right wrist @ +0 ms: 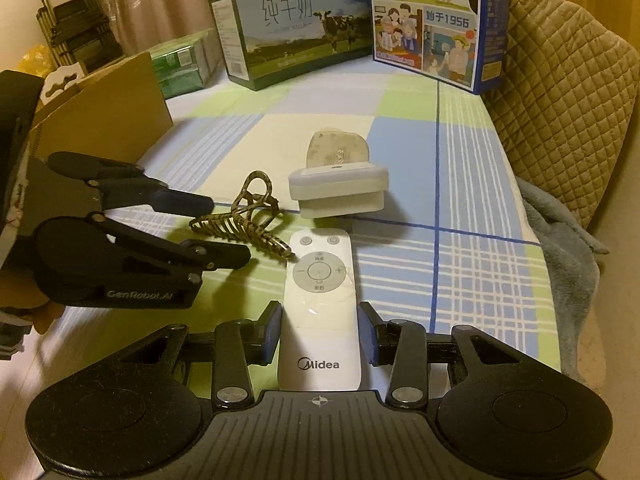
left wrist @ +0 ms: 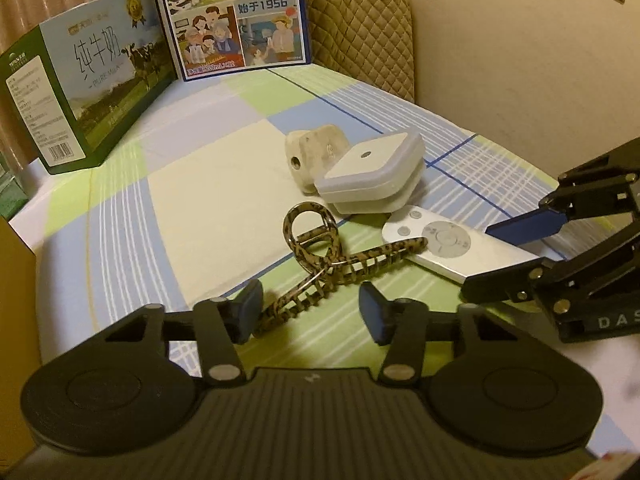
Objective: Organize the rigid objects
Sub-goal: 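Grasp the brown claw hair clip with the left gripper, then lift the hair clip with the left gripper while the right lifts the remote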
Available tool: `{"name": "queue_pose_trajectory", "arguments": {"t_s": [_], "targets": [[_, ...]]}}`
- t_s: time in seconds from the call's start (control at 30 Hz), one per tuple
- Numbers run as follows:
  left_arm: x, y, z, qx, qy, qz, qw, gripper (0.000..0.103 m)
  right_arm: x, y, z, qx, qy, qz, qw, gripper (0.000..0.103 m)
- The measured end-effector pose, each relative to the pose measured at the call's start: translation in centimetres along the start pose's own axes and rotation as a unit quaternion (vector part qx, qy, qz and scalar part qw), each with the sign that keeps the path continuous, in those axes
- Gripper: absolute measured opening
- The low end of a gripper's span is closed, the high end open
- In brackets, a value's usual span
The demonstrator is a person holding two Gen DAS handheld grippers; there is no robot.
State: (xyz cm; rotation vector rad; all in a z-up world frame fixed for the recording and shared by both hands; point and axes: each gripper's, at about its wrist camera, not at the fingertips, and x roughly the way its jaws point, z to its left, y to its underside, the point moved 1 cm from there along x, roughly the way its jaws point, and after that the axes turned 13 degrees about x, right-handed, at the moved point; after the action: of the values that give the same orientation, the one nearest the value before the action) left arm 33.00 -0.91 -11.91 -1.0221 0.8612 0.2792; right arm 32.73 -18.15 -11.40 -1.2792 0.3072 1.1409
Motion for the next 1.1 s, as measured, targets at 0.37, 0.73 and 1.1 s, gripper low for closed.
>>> {"name": "queue_pose_trajectory", "arguments": {"t_s": [0.37,0.73,1.1], "targets": [[-2.7,1.7,-1.3,-0.006,0.027,0.020,0.9994,0.012,-1.5,0.6,-0.8,0.031,0.027,0.001,0.999,0.037],[-4.5,2.6,-1.8,-0.014,0.007,0.002,0.9999,0.015,-3.2,1.0,-1.1,0.083,0.037,-0.005,0.996,0.037],[-4.5,2.8,-2.5,-0.050,0.002,0.015,0.9987,0.004,-3.2,0.9,-0.6,0.082,0.036,-0.007,0.996,0.037]]}}
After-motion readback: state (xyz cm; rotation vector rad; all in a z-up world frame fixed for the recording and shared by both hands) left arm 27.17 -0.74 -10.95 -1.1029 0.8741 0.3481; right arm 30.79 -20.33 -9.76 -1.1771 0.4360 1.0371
